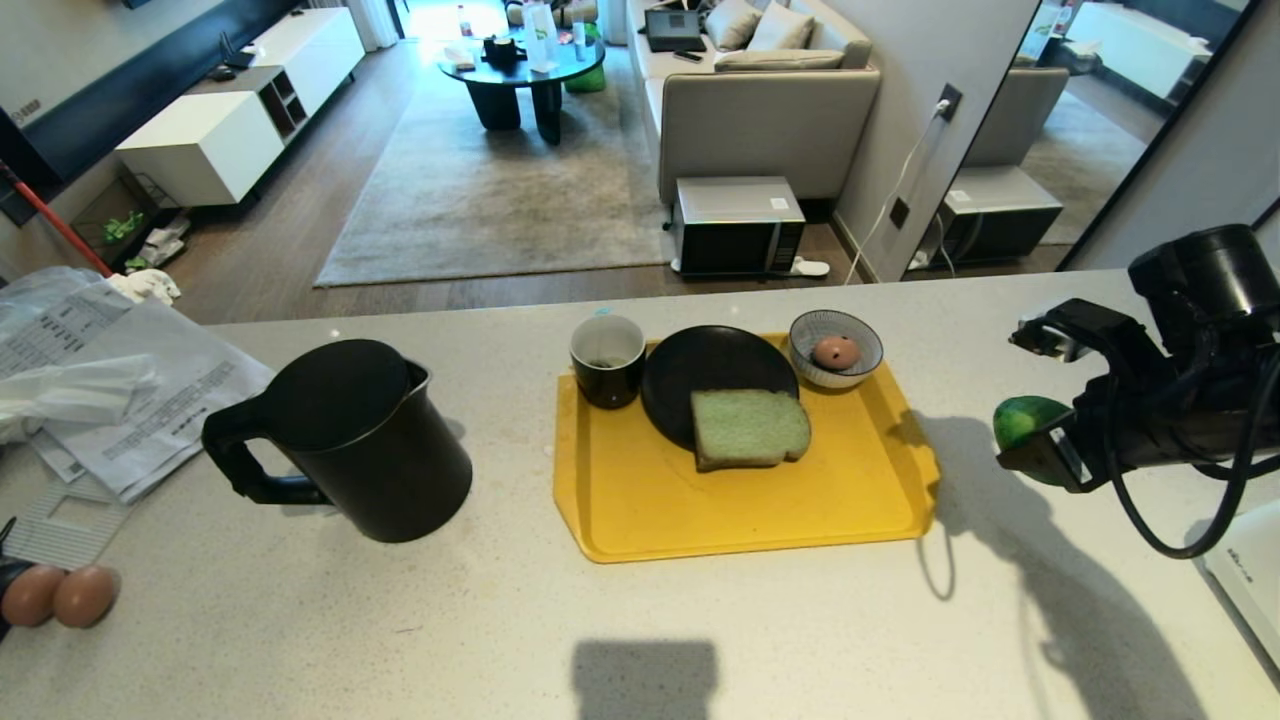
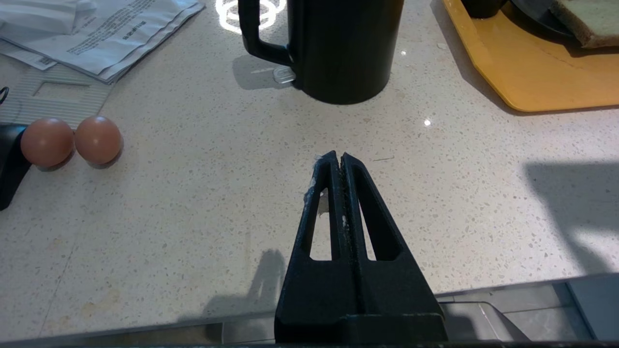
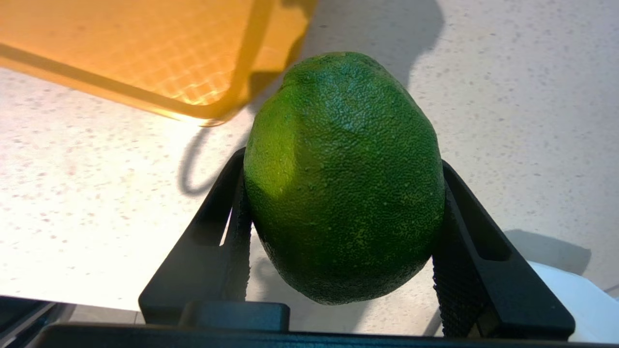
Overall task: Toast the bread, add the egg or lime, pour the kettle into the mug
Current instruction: Put the fruit on a plate
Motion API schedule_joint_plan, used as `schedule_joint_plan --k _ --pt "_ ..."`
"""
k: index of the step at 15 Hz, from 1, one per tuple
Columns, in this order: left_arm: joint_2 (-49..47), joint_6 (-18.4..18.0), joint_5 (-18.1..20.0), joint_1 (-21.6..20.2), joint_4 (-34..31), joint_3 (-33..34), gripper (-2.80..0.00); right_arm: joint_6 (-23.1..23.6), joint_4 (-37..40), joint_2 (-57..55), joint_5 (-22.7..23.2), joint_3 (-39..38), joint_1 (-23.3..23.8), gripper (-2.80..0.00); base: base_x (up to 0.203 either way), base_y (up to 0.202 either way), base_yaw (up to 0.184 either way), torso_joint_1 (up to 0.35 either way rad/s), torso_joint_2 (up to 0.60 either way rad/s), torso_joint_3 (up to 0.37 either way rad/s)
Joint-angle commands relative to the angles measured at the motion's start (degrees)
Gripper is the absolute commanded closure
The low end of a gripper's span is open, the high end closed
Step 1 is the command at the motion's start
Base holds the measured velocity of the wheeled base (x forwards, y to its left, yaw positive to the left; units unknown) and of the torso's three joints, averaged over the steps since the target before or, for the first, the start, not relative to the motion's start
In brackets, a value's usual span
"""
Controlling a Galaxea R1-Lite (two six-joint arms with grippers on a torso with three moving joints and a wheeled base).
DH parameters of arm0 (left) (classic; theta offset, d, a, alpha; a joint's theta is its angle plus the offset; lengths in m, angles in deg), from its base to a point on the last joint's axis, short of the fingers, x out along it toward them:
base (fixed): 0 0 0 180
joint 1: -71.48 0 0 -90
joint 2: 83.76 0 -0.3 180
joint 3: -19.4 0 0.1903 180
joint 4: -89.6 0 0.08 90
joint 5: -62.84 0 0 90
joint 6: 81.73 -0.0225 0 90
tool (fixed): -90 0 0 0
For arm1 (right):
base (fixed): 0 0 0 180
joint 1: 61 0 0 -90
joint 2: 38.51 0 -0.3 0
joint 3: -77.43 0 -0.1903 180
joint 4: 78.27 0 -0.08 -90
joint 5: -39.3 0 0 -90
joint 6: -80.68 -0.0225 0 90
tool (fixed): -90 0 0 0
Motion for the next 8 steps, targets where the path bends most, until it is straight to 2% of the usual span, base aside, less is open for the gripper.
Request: schedule_joint_plan --k 1,4,8 --pt "-0.05 -0.01 -0.01 -0.02 0.00 0.05 0.00 -0.89 0.12 0.12 -1.27 -0.64 -3.91 0.00 0.000 0.000 0.000 0.000 0.00 0.000" --pt "-0.05 -0.01 -0.01 -0.02 0.00 0.05 0.00 -2.13 -0.29 -4.92 -4.12 -0.42 -9.49 0.00 0.000 0.000 0.000 0.000 0.00 0.000" --pt "-0.05 -0.01 -0.01 -0.02 0.00 -0.01 0.00 -2.00 -5.65 -12.12 -6.21 0.68 -11.55 0.00 0.000 0.000 0.000 0.000 0.00 0.000"
